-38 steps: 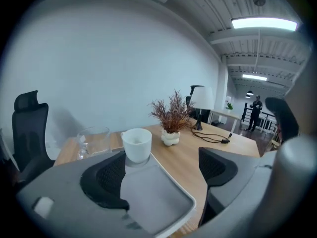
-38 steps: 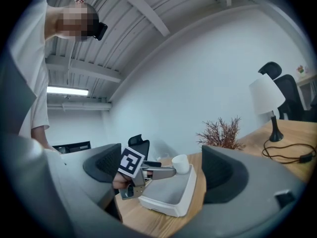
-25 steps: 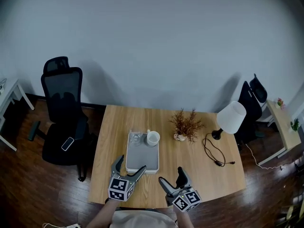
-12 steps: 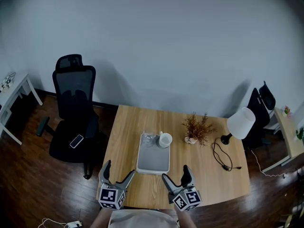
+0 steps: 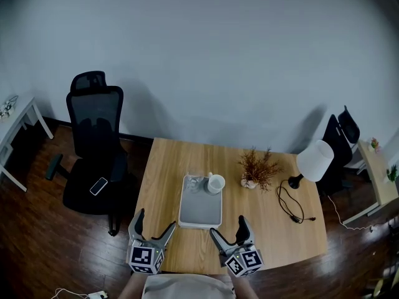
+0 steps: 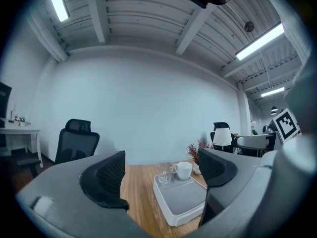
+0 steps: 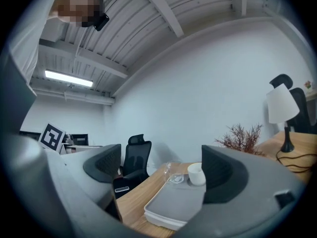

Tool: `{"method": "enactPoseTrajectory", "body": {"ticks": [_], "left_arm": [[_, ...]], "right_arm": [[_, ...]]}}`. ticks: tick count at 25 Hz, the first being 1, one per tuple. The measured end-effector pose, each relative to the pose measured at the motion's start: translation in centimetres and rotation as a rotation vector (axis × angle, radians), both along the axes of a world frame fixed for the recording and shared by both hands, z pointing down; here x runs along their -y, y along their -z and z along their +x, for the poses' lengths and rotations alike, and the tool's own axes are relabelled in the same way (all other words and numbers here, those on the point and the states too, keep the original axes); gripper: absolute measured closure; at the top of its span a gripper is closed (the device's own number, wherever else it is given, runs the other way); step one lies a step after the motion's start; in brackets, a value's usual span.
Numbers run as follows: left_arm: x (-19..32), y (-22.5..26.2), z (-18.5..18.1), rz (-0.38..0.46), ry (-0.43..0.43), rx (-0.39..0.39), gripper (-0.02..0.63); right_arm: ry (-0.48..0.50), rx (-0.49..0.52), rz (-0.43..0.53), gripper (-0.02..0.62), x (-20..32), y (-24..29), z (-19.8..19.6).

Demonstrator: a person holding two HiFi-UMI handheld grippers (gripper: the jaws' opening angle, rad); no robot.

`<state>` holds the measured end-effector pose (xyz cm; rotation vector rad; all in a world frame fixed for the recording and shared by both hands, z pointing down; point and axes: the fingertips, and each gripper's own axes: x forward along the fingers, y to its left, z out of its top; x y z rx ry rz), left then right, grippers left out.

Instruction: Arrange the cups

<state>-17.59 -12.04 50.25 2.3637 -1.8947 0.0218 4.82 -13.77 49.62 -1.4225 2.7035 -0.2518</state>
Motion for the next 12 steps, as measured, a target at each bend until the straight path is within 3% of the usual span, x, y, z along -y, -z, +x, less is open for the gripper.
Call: {"method": "enactPoseTrajectory", "body": {"ticks": [4,12], "left_arm": [[0.4,0.1,0.3,0.005,-0.013,-0.004,0.144],[1.1,0.0,1.3,0.012,-0.042,-0.015,0.144]], "right_arm": [[0.036,-0.072,0.035,0.098,-0.5,0.1,-0.8],[0.010,-0.082,0.037,0.098,-0.4,0.0,-0.3]]}}
